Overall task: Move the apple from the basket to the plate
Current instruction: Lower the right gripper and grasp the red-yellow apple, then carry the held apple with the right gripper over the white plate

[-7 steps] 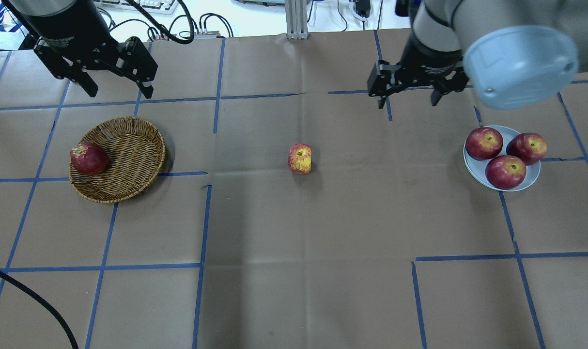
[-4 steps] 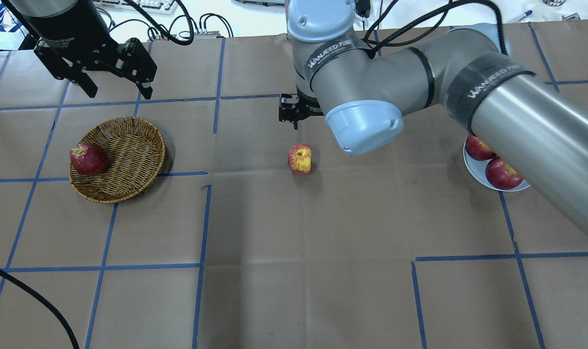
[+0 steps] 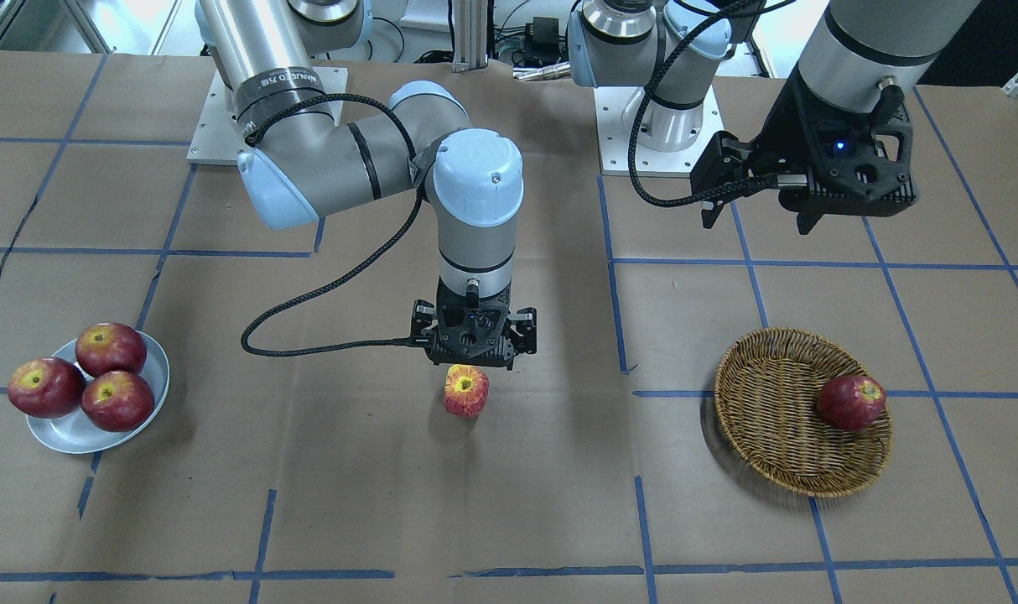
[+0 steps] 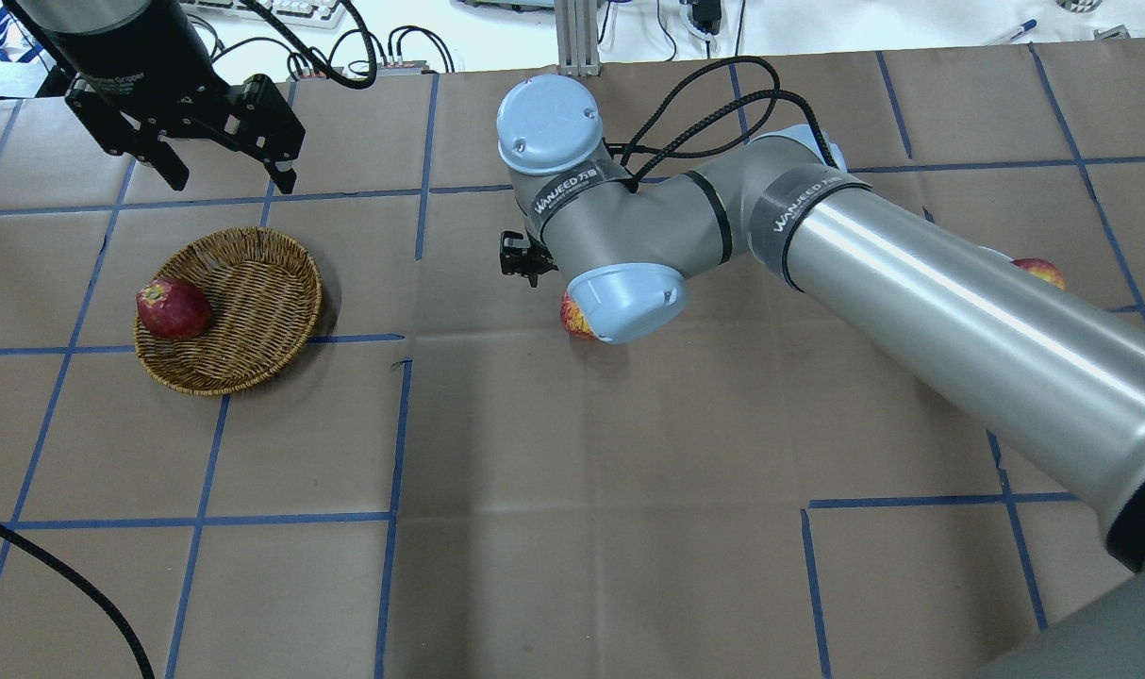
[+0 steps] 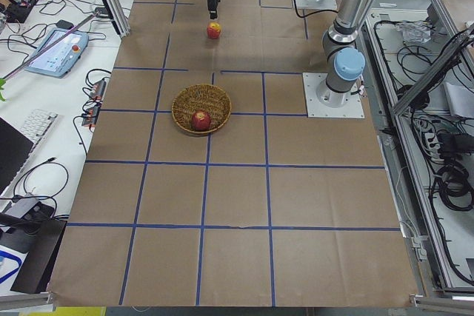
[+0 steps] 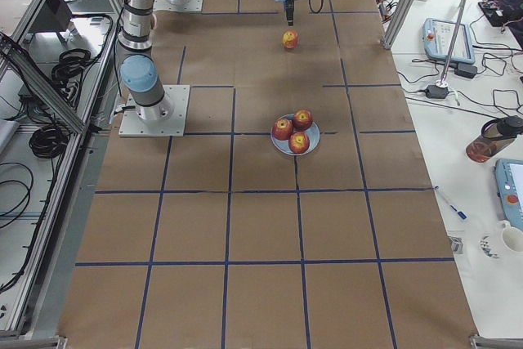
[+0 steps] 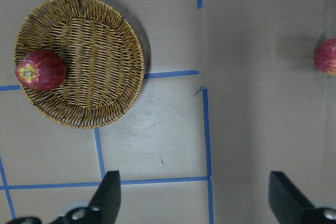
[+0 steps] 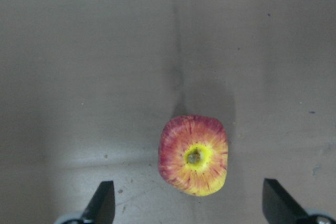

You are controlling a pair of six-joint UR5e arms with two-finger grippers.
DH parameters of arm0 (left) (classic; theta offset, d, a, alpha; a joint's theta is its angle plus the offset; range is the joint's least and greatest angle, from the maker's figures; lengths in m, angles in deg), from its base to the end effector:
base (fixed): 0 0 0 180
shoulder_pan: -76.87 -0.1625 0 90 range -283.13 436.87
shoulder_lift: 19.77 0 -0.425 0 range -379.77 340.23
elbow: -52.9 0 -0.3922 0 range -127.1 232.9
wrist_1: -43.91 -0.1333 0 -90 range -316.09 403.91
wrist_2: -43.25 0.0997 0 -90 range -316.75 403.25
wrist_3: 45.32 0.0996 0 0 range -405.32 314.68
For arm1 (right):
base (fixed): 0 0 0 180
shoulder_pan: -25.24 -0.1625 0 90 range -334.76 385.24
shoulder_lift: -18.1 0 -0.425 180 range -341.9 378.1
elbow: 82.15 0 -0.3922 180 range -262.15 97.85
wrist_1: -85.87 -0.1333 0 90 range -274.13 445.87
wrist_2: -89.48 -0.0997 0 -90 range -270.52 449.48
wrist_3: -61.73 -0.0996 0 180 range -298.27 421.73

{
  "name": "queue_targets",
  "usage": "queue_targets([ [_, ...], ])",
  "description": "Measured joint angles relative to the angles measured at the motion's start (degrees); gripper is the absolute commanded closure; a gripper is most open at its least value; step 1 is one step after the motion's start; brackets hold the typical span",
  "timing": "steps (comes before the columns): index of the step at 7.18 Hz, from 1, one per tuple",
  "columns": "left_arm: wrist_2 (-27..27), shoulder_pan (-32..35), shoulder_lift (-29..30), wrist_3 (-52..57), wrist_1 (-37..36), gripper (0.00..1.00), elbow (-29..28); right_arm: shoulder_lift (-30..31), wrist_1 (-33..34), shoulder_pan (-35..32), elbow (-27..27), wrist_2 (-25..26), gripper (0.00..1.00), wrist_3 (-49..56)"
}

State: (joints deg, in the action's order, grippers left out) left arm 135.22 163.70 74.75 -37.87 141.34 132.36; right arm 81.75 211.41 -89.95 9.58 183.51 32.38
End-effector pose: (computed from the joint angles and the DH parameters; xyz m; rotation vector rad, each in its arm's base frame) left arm -0.1009 -0.5271 0.5253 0.1168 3.1071 0.0430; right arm 0.3894 -0.5312 0.2732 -0.1208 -3.1279 0.2318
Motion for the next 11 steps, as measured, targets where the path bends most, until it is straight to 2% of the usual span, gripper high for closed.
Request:
queue_targets([
  [3,0.0,0.0,0.0,0.0,0.0,0.01,0.0,-3.9,5.8,-0.1,2.5,1.4,0.00,0.7],
  [5,0.0,0.0,0.0,0.0,0.1,0.01,0.0,-6.0,7.8,0.1,2.9,2.7,0.39,0.9],
  [6,0.0,0.0,0.0,0.0,0.1,0.01,0.0,-6.2,8.0,0.2,2.9,2.8,0.46,0.9],
  [9,0.1,0.0,0.0,0.0,0.1,0.01,0.0,-5.8,8.0,0.6,2.2,2.9,0.47,1.0],
  [11,0.1,0.0,0.0,0.0,0.2,0.01,0.0,-2.2,5.2,2.3,0.2,2.8,0.47,1.9],
])
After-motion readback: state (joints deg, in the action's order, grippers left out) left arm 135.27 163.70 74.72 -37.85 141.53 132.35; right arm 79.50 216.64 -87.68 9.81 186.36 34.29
